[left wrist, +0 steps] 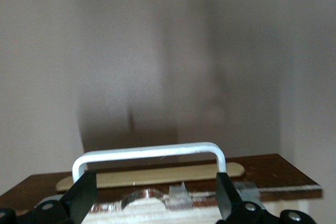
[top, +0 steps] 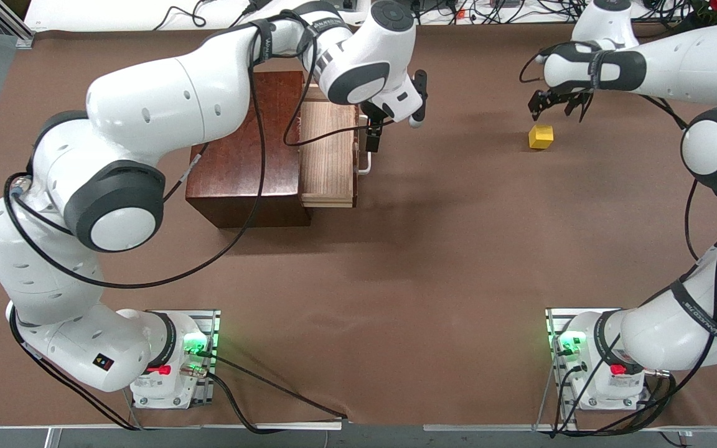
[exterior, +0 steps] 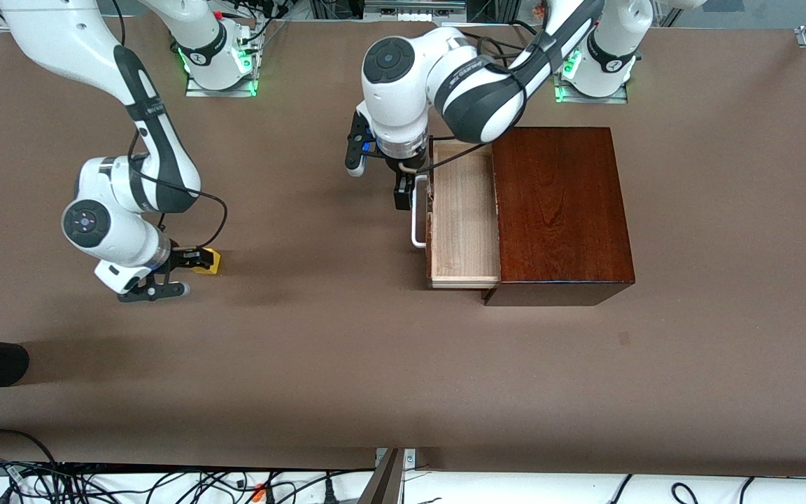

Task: Open drawer, take yellow block, close drawer

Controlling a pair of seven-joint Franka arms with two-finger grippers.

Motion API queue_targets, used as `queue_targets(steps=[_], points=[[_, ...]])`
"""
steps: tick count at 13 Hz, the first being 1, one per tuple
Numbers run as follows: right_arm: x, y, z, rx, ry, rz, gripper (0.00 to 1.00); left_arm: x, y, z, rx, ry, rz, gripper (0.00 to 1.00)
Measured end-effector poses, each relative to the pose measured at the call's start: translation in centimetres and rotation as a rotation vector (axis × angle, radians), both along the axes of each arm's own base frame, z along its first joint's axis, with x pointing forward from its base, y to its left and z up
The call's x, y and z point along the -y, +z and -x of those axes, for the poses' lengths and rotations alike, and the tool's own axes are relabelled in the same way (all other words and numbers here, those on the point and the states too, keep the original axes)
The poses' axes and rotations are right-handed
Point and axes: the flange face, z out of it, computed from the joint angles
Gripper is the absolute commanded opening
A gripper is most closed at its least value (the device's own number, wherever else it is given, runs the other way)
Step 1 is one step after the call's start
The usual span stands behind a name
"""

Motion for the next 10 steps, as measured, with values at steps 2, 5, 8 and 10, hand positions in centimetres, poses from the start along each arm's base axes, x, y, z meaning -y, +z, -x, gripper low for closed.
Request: queue_targets(steps=[2, 5, 8, 10], points=[[-0.1, 5.3, -0.8, 0.068, 0.0, -0.012, 1.0, 0.2, -1.7, -0.3, 0.019, -0.018, -0.034, 1.0], [-0.2, 14.7, -0.3, 0.076, -0.006, -0.021, 1.0, 0.1, -2.6, -0.6, 0.039, -0.031, -0.058, 1.0], [-0.3, 21.7, 0.6, 0.052, -0.009, -0.029, 1.0, 0.0, -2.9, -0.8, 0.049, -0.032, -0.07, 1.0], [-0.2, 25.0, 1.3, 0.043, -0.011, -0.031, 1.0, -0.1, -3.5, -0.9, 0.064, -0.037, -0.09, 1.0]])
